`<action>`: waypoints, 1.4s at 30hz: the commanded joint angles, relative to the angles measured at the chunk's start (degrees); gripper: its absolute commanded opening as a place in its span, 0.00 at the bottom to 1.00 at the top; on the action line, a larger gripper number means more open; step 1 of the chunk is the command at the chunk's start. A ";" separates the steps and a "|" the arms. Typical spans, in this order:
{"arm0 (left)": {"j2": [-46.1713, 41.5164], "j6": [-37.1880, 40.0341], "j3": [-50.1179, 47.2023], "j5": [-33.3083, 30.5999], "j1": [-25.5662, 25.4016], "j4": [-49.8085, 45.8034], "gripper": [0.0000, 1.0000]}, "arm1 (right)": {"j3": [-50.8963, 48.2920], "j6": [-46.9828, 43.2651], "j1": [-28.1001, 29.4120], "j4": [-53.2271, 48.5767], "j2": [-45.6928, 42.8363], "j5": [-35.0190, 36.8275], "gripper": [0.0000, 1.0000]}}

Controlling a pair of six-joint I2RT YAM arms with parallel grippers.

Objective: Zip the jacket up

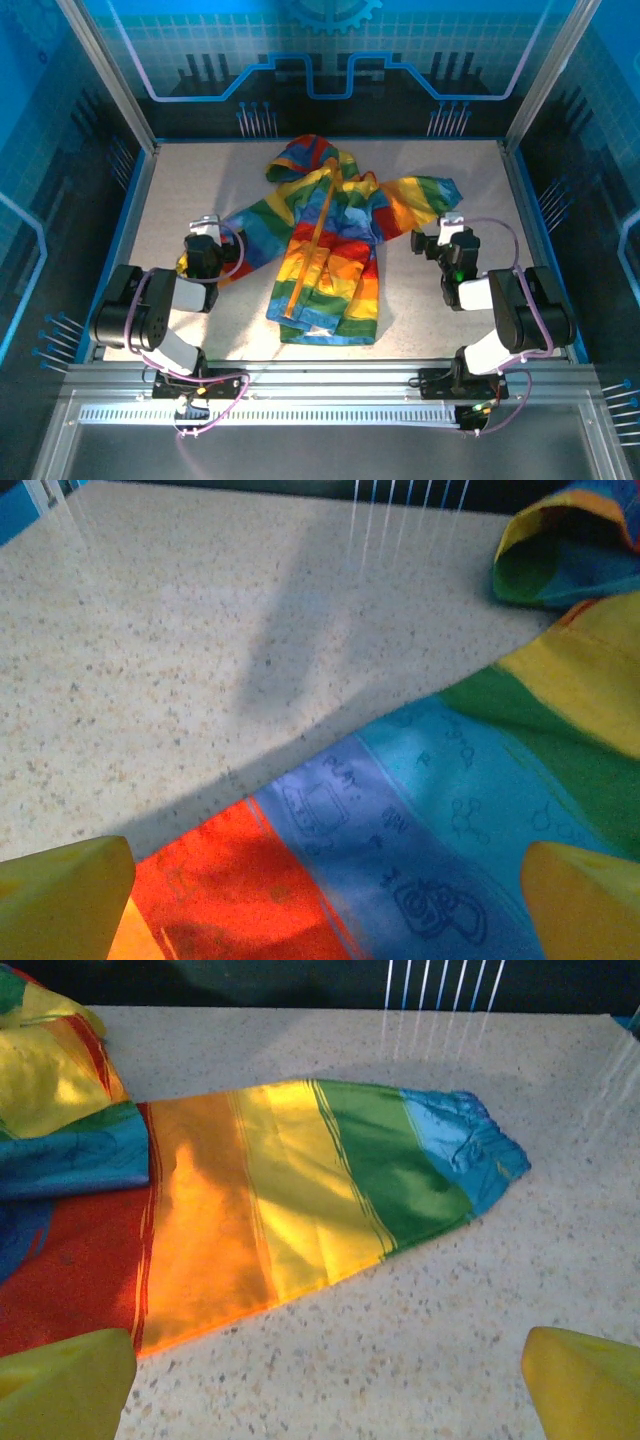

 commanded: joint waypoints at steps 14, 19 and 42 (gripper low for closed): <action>0.02 1.81 4.13 2.01 0.25 -0.91 0.99 | 3.17 -3.49 2.10 -1.09 0.41 0.98 1.00; -0.02 1.82 4.13 2.06 0.22 -0.91 0.99 | 3.26 -3.50 2.17 -1.02 0.45 0.91 1.00; -0.02 1.85 4.11 2.02 0.23 -0.90 0.99 | 3.23 -3.46 2.18 -1.08 0.45 0.94 1.00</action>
